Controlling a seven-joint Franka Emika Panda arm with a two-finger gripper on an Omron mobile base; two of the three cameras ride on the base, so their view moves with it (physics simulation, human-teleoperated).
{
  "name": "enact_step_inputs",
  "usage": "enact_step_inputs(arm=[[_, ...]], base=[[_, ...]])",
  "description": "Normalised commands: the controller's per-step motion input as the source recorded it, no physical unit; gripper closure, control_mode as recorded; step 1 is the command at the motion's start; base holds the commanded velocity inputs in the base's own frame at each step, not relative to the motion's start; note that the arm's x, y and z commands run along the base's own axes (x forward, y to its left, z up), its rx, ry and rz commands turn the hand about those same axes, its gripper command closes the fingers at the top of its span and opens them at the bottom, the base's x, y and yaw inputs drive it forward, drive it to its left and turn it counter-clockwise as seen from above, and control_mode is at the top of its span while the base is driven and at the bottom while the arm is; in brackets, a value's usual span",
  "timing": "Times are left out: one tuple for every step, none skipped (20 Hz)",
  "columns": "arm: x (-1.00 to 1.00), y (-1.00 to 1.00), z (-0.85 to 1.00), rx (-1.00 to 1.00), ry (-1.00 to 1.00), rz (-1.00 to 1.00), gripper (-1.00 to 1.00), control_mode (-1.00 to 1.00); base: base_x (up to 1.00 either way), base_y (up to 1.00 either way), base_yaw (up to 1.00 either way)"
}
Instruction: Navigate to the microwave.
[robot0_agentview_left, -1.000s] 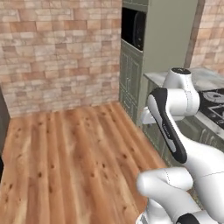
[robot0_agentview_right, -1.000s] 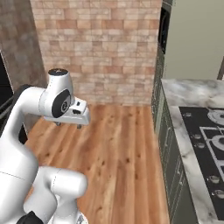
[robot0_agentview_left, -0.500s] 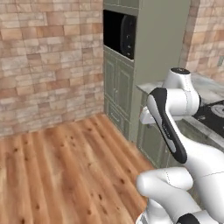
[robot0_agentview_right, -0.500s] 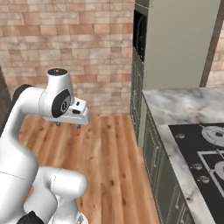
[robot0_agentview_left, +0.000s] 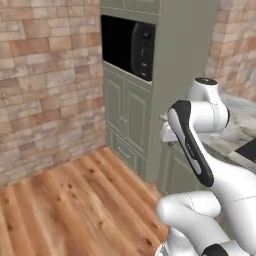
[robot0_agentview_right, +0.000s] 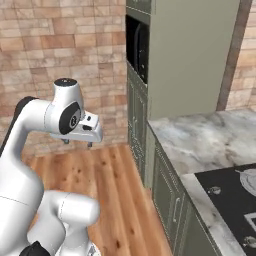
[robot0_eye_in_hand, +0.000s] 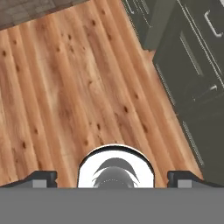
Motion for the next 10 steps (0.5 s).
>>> enact_step_inputs(arm=[[0.0,0.0,0.0,0.0,0.0,0.0,-1.0,1.0],[0.0,0.0,0.0,0.0,0.0,0.0,-1.0,1.0],[0.0,0.0,0.0,0.0,0.0,0.0,-1.0,1.0],[0.0,0.0,0.0,0.0,0.0,0.0,-1.0,1.0],[0.0,0.0,0.0,0.0,0.0,0.0,-1.0,1.0],[0.0,0.0,0.0,0.0,0.0,0.0,-1.0,1.0],[0.0,0.0,0.0,0.0,0.0,0.0,-1.0,1.0],[0.0,0.0,0.0,0.0,0.0,0.0,-1.0,1.0],[0.0,0.0,0.0,0.0,0.0,0.0,-1.0,1.0],[0.0,0.0,0.0,0.0,0.0,0.0,-1.0,1.0]], base=[[0.92,0.34,-0.36],[0.9,0.37,-0.37],[0.87,0.38,-0.37],[0.86,0.38,-0.38],[0.84,0.37,-0.39],[0.79,0.35,-0.39],[0.77,0.34,-0.4],[0.76,0.34,-0.4],[0.74,0.36,-0.4],[0.73,0.39,-0.4]])
